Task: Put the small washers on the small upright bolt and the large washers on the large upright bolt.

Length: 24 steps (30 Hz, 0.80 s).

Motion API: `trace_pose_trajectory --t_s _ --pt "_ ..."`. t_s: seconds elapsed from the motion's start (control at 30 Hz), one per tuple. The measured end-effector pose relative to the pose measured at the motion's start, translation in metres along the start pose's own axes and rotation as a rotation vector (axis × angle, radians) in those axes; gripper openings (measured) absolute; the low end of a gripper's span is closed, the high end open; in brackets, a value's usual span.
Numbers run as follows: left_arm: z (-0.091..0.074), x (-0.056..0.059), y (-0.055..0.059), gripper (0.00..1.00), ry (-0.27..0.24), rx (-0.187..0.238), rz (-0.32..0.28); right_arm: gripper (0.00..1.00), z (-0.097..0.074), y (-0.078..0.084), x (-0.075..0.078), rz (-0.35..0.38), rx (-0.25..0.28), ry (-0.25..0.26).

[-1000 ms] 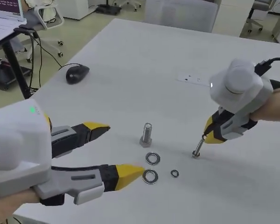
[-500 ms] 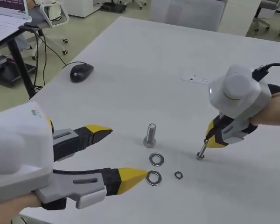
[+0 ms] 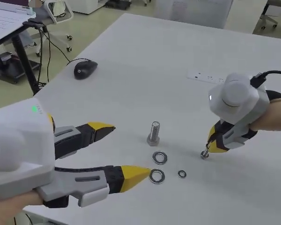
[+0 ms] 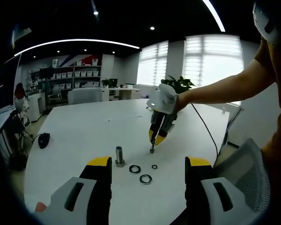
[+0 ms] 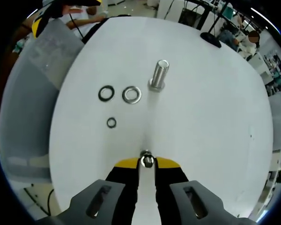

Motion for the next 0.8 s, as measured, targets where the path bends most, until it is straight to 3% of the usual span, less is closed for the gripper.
trace_pose_trajectory --t_s 0.57,0.67,0.8 --pt "0.0 -0.001 0.0 0.62 -0.009 -0.001 -0.005 0.13 0.028 0.017 0.003 -0.014 -0.009 -0.019" --pt "0.0 0.0 0.001 0.62 -0.008 -0.001 -0.008 0.13 0.027 0.016 0.003 -0.018 0.009 -0.016" --pt "0.001 0.0 0.003 0.62 -0.008 -0.006 -0.011 0.21 0.025 0.016 0.004 -0.013 0.012 -0.013"
Point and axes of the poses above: the centre of the closed fingertips' face, and the gripper's own axes: z roughly forward along the fingers, x roughly to its right, y roughly out of its underside, the point moved 10 cm from there along -z, roughly backward along the fingers, and after that the axes turned 15 degrees about x, right-handed, at the moved point
